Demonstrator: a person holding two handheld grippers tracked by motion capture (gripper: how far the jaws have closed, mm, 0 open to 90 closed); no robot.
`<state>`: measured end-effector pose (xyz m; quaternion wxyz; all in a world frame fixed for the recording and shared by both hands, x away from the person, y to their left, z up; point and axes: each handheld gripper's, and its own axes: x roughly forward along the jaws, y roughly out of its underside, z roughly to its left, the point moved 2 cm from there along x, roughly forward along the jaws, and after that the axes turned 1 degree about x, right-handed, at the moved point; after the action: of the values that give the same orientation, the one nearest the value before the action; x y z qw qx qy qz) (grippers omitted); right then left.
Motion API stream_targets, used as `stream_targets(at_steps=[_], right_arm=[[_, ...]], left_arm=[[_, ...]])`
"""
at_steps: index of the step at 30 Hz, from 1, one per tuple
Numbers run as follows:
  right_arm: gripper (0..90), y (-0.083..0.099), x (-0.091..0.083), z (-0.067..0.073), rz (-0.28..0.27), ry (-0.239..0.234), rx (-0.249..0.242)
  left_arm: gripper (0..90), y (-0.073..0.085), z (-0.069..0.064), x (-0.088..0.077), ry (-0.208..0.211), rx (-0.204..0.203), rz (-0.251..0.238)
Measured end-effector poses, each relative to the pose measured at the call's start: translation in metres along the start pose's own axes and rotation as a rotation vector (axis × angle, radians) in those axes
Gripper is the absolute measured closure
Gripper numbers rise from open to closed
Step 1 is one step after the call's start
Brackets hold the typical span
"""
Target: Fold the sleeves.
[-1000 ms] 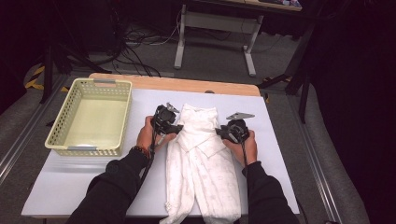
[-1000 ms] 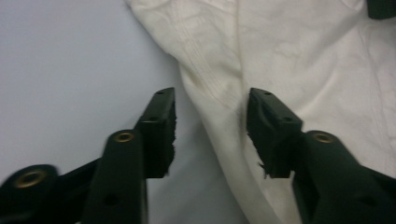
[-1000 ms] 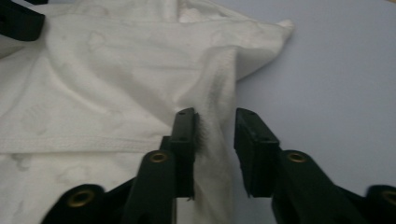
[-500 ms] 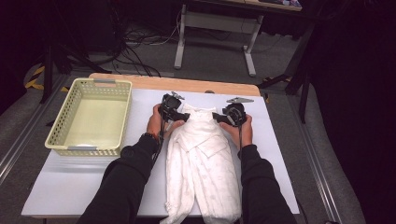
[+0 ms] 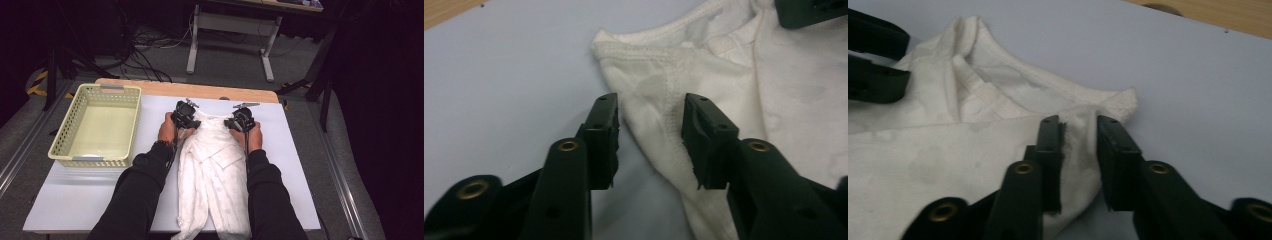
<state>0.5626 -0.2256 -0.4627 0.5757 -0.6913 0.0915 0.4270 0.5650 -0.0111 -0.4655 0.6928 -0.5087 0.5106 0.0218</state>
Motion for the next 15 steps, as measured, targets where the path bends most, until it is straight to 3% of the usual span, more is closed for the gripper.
stream_targets(at_steps=[5,7,8,15], right_arm=[[86.7,-0.006,0.000,0.005,0.007,0.020,-0.050],[86.7,-0.007,-0.001,0.006,-0.003,0.027,-0.056],[86.7,-0.012,-0.007,0.006,-0.038,0.034,-0.064],[86.9,-0.036,-0.034,0.012,-0.158,0.046,-0.106]], left_arm=[[84.8,-0.005,-0.006,0.000,-0.022,0.051,0.014],[85.7,-0.006,-0.006,-0.001,-0.025,0.054,0.009],[86.4,-0.007,-0.005,-0.003,-0.032,0.061,0.003],[86.8,-0.021,-0.004,-0.035,-0.063,0.094,-0.108]])
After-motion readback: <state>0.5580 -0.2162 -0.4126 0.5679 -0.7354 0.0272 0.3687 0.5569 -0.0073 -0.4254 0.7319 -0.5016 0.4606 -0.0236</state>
